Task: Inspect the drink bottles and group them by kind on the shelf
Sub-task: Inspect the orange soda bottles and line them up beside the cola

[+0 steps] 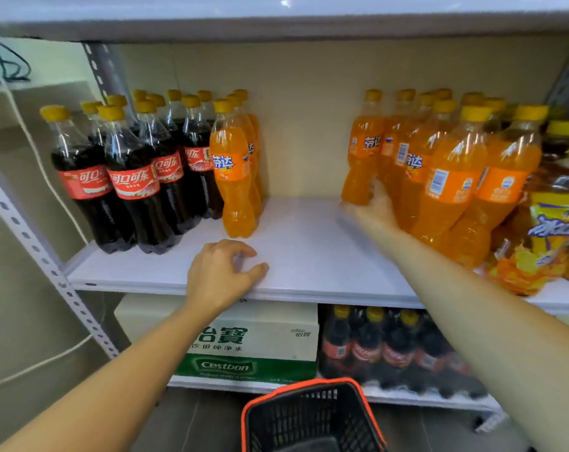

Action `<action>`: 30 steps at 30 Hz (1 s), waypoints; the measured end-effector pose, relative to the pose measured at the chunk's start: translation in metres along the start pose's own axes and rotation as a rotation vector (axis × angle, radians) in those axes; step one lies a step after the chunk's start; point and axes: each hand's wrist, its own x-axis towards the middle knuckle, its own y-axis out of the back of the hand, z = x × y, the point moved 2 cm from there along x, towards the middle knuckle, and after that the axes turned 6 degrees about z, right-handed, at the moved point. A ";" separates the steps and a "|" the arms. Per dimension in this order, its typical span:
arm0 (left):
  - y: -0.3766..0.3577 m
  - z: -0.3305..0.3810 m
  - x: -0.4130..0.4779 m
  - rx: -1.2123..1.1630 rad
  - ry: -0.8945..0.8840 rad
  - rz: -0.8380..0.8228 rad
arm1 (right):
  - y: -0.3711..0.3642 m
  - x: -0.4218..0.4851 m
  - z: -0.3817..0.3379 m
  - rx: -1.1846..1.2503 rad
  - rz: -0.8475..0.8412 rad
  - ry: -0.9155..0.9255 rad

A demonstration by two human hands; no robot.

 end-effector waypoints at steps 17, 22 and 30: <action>-0.001 0.004 -0.004 0.149 -0.185 0.014 | -0.044 0.080 0.015 -0.286 0.402 -0.073; 0.000 0.005 -0.003 0.140 -0.180 0.001 | -0.038 0.079 0.017 -0.161 0.362 0.051; 0.001 0.006 -0.002 0.159 -0.181 -0.057 | -0.025 0.020 -0.008 0.048 0.131 0.154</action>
